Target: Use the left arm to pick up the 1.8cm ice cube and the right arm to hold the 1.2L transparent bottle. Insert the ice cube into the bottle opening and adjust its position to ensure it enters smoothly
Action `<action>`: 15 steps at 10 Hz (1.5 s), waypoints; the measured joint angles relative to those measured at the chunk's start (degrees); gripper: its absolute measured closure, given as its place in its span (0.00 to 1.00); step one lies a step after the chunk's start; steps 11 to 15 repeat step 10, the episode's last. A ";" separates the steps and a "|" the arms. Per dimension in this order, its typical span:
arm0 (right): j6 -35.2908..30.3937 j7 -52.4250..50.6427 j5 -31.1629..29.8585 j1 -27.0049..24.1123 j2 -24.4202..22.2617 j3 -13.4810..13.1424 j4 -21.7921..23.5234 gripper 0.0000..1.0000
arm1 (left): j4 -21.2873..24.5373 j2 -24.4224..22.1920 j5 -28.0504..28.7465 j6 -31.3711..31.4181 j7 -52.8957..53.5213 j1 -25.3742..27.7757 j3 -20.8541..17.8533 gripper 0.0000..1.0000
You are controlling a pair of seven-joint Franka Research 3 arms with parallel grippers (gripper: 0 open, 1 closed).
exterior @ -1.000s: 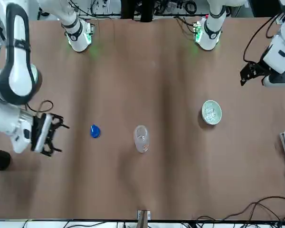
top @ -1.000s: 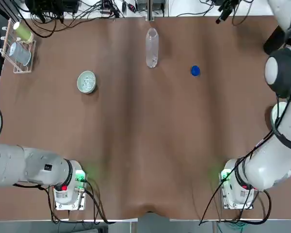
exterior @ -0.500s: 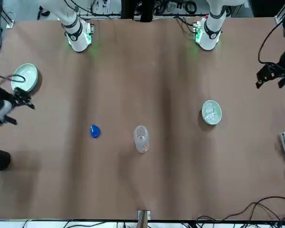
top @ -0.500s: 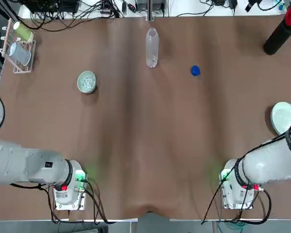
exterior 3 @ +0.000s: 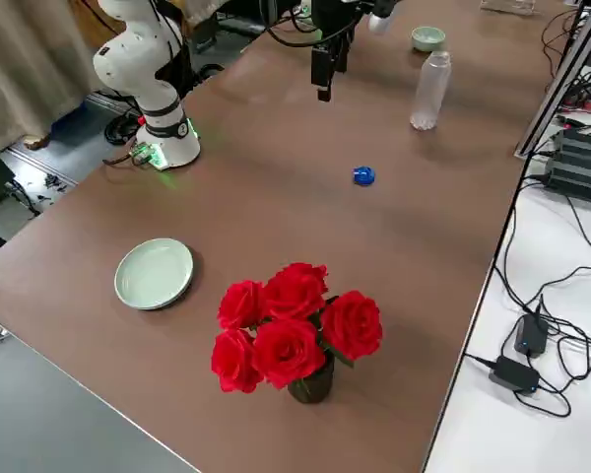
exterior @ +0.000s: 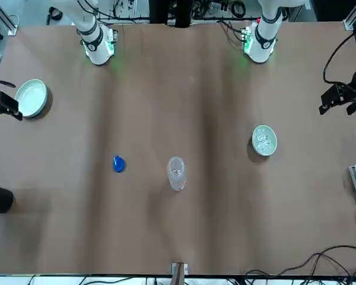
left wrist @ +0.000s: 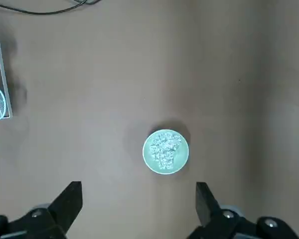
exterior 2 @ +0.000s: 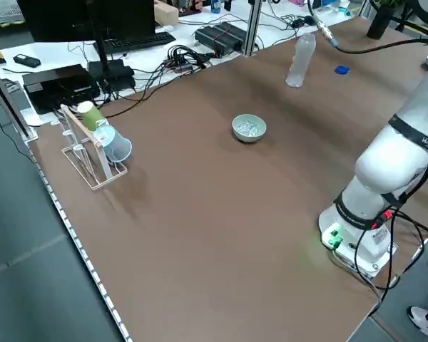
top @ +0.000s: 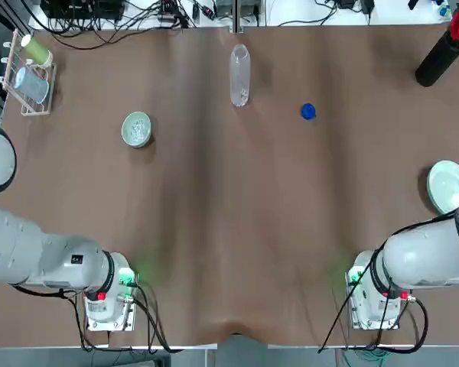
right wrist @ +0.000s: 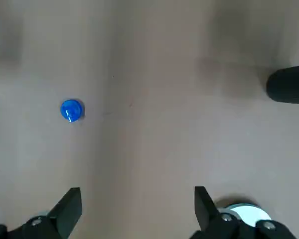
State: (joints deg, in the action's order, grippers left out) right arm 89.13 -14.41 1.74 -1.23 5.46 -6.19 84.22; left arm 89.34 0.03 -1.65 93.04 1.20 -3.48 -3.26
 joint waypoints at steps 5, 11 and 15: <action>-0.03 0.20 0.00 -0.86 0.01 1.11 0.00 0.00 | 0.57 0.65 -0.12 -1.18 -2.96 -0.12 2.79 0.01; -0.11 0.24 0.00 -0.59 0.01 1.59 0.00 0.00 | 0.68 0.73 -0.12 -1.22 -2.96 0.07 2.72 0.01; -0.11 0.24 0.00 -0.59 0.01 1.59 0.00 0.00 | 0.68 0.73 -0.12 -1.22 -2.96 0.07 2.72 0.01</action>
